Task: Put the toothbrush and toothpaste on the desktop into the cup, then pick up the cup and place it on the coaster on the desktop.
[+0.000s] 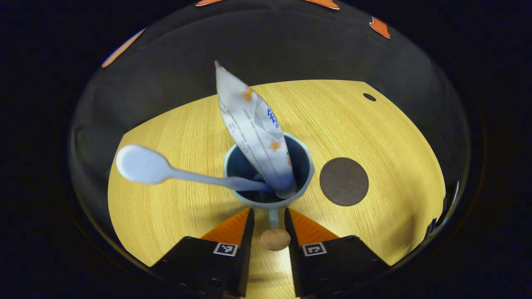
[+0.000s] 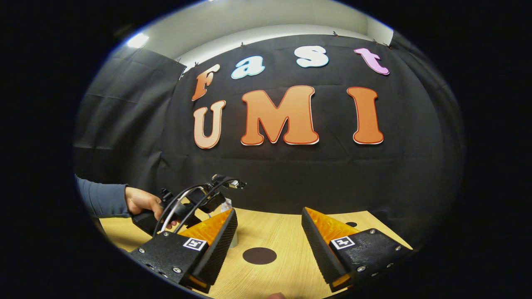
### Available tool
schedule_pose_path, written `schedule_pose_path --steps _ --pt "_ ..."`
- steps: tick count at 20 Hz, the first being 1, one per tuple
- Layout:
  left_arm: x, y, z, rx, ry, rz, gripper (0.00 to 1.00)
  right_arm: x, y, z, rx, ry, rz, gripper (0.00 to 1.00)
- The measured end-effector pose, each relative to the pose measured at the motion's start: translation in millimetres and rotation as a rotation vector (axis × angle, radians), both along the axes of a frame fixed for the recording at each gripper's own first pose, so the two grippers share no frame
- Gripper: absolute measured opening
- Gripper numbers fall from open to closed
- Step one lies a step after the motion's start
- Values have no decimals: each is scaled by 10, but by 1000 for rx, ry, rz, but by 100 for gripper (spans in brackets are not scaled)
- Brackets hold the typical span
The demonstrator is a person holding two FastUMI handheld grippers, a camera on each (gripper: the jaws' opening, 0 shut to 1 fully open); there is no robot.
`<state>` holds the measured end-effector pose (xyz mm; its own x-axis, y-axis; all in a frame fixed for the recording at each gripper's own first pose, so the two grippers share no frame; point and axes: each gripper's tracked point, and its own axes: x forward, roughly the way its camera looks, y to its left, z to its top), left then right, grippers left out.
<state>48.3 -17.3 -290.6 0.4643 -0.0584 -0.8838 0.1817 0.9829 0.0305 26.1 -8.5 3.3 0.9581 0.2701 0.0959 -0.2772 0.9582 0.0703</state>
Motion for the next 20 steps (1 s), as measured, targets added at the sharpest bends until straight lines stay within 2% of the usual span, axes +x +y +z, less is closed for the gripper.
schedule_pose_path --steps 2,6,13,20 --pt "9 -12 25 -7 -10 11 27 -8 11 15 6 -5 7 93" --pt "8 18 48 -31 -25 13 21 0 -9 1 5 2 4 93" --pt "50 -35 11 -63 -68 27 21 -13 -181 -25 27 10 -32 94" --pt "118 -22 -2 -83 -122 -45 21 -78 -361 -42 39 11 -63 94"
